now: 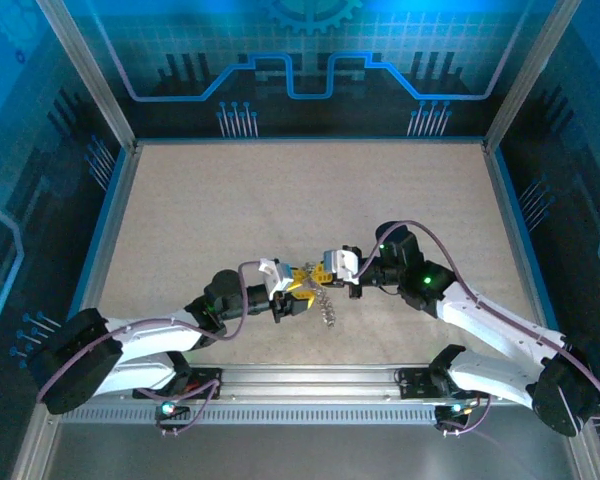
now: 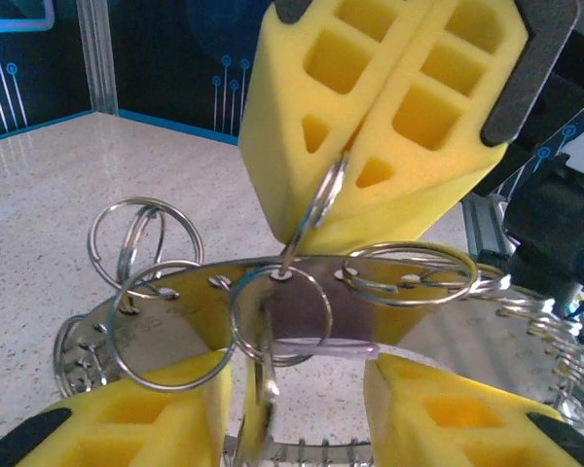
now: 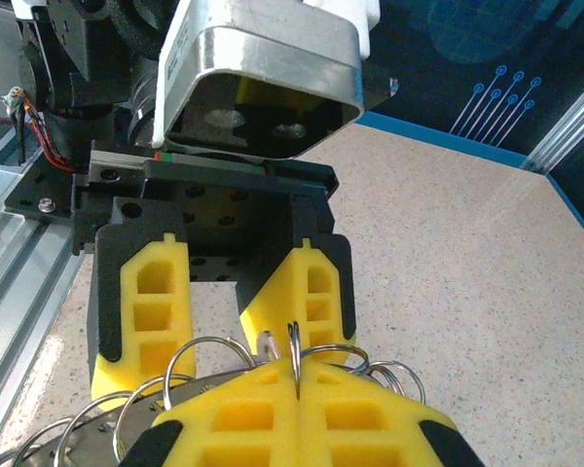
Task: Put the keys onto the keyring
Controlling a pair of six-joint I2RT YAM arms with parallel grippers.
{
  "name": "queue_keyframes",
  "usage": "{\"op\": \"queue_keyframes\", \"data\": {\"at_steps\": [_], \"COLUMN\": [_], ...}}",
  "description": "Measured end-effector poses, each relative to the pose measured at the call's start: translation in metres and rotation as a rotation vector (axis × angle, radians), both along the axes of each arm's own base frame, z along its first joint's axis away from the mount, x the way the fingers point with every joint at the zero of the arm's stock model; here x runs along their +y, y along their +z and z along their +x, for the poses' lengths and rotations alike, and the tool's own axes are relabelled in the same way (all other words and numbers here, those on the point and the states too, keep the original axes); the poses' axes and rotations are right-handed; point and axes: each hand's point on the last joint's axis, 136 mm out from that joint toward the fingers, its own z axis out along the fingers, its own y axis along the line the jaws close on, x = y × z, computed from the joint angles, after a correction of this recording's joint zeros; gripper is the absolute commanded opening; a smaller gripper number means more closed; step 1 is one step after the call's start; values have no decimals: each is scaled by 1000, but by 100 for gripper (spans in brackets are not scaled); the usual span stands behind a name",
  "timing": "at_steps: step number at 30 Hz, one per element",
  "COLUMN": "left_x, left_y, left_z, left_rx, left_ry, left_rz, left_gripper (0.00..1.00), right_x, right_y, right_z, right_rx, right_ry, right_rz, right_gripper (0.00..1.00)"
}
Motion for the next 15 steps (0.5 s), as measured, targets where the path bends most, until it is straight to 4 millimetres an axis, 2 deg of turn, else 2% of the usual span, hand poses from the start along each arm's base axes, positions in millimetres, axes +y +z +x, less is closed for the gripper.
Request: {"op": "queue_keyframes", "data": {"at_steps": [10, 15], "left_x": [-4, -4], "left_y": [7, 7], "left_z": [-4, -7], "left_rx": [-25, -46], "left_ry": [-35, -48], "left_rz": [-44, -41], "left_gripper": [41, 17], "right_x": [2, 3], "right_y": [5, 0], "right_z": [3, 3], "right_rx": [-31, -38], "right_ry": [0, -1], "right_rz": [-7, -34], "right_gripper": [0, 0]}}
